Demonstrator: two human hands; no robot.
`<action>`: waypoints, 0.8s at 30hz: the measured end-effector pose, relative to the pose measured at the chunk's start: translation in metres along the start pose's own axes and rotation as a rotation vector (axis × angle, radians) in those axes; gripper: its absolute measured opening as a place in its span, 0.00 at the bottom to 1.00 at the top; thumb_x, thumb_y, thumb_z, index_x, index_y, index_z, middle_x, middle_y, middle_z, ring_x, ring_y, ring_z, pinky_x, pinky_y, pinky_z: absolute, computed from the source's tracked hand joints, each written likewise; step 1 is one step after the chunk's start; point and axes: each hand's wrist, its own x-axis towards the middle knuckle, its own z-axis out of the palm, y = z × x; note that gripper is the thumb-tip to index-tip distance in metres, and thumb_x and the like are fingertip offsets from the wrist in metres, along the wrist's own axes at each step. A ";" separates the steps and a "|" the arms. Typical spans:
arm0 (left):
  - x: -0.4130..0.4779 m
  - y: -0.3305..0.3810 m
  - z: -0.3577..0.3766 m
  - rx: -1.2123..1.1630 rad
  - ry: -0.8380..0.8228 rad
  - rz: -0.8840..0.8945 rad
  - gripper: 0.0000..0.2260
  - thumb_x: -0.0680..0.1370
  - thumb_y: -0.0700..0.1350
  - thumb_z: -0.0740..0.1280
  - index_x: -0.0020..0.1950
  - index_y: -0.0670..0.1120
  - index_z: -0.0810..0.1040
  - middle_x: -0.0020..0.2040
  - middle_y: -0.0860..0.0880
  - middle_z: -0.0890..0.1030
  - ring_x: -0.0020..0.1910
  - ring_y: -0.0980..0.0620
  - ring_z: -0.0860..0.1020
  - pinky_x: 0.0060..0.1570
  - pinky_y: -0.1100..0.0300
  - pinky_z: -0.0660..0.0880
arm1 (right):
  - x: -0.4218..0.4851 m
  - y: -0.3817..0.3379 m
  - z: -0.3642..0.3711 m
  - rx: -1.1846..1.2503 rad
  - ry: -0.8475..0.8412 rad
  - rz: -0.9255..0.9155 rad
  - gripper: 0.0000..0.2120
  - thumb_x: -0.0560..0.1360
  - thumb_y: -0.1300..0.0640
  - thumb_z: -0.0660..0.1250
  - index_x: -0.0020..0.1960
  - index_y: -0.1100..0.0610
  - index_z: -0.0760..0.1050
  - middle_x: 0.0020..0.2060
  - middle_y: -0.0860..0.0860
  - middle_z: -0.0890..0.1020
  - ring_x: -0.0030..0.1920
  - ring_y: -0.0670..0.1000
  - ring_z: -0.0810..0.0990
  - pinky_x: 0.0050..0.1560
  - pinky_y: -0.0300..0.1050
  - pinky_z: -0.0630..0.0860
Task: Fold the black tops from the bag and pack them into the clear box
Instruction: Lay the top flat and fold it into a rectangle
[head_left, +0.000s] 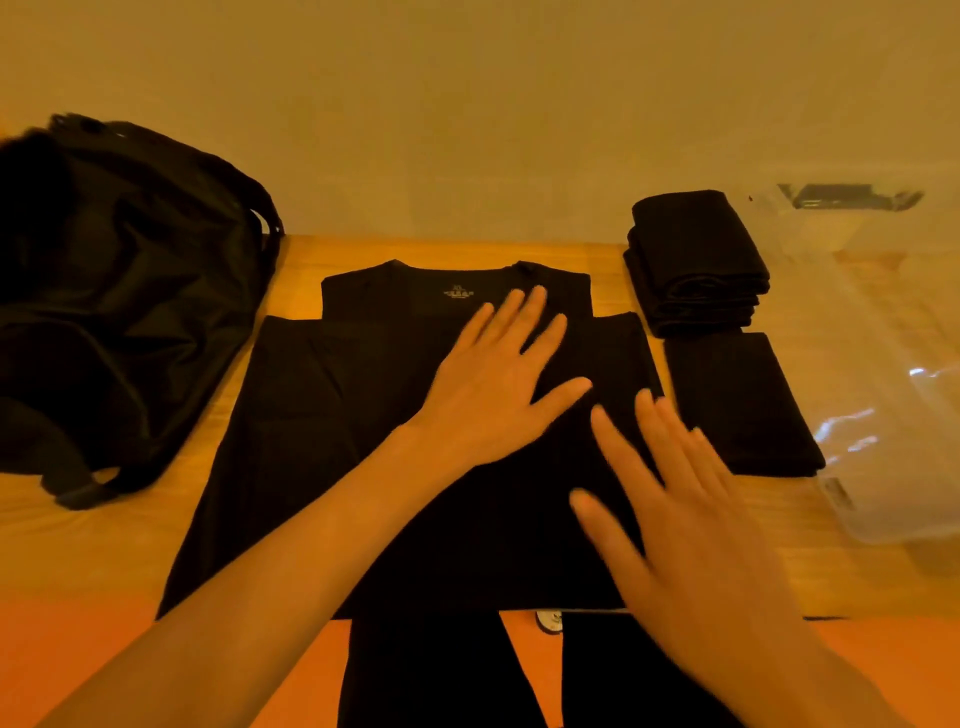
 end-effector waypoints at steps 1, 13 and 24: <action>-0.007 -0.015 -0.006 0.012 -0.023 -0.065 0.38 0.78 0.71 0.38 0.84 0.52 0.49 0.84 0.47 0.42 0.82 0.48 0.40 0.81 0.48 0.42 | 0.022 -0.005 -0.005 0.026 0.000 0.014 0.34 0.79 0.30 0.35 0.81 0.44 0.42 0.81 0.53 0.45 0.80 0.51 0.39 0.76 0.48 0.41; -0.057 -0.131 -0.018 -0.116 -0.005 -0.500 0.31 0.82 0.65 0.46 0.83 0.53 0.52 0.84 0.47 0.49 0.82 0.46 0.48 0.80 0.47 0.48 | 0.166 -0.008 0.011 0.074 -0.032 0.097 0.28 0.84 0.42 0.53 0.80 0.52 0.58 0.78 0.60 0.61 0.77 0.60 0.60 0.73 0.58 0.64; 0.039 -0.206 -0.063 -0.271 -0.152 -0.569 0.13 0.77 0.48 0.75 0.59 0.45 0.81 0.56 0.46 0.80 0.56 0.46 0.78 0.54 0.53 0.74 | 0.304 0.005 -0.033 0.049 -0.434 0.155 0.19 0.77 0.59 0.72 0.66 0.61 0.76 0.65 0.58 0.76 0.64 0.59 0.74 0.59 0.50 0.70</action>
